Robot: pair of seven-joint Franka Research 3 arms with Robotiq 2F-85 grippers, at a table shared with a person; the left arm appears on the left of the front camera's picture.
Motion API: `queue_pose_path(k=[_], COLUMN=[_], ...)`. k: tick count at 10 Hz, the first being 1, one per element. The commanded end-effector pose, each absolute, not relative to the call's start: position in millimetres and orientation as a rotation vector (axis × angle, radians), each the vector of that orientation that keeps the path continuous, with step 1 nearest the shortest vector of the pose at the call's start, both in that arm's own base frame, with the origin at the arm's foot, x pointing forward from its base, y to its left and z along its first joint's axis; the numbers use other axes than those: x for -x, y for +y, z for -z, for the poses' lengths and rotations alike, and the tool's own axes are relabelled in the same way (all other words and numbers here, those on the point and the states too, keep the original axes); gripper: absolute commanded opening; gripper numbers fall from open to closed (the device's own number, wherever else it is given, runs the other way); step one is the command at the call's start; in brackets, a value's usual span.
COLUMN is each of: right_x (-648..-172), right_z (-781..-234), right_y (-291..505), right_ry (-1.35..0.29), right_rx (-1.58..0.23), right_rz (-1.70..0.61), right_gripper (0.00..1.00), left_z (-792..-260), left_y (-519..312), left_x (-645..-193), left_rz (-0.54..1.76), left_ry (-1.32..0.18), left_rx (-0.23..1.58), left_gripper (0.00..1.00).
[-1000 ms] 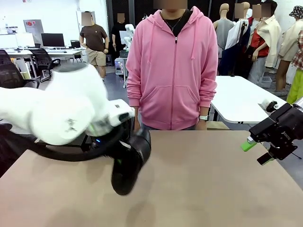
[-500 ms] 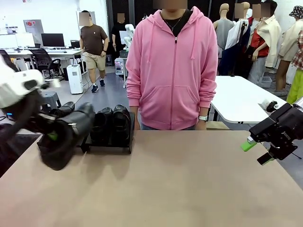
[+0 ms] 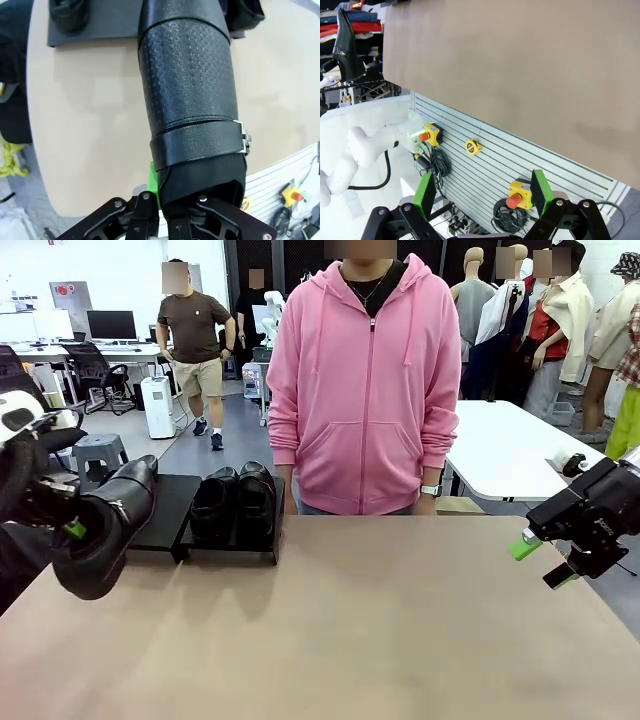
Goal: Organize the shoes by placing them on the stand.
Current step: Place the Shoe from the middle of the table onto the Shoes Stand.
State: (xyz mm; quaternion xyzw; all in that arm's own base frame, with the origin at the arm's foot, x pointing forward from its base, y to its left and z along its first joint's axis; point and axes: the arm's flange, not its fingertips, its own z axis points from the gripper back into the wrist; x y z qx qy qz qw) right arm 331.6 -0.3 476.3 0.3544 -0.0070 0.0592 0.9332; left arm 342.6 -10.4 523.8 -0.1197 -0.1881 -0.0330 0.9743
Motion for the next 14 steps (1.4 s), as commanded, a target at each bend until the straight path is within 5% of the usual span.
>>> queue_pose_path(k=[1,5,11,14], right_x=[-333.4,-333.4,-333.4,-333.4], right_z=[-481.6,-481.6,-481.6,-481.6], right_y=[0.8,0.8,0.8,0.8], right_ry=[-0.006,-0.006,-0.006,-0.006], right_rx=[-0.736,-0.736,-0.736,-0.736], right_rz=[-0.106,-0.106,-0.106,-0.106], right_gripper=[1.00,1.00,1.00,1.00], left_z=[-529.1,-532.8,-544.0,-518.7], left_y=[-14.5,-24.4,-34.1,-19.5], left_x=[-344.2,-385.5,-610.7,-663.1], left_rz=[0.103,-0.013,0.088,0.053], left_ry=[-0.387,-0.315,-0.362,-0.433], left_rx=[0.240,0.204,0.171,0.133], left_gripper=[0.00,0.00,0.00,0.00])
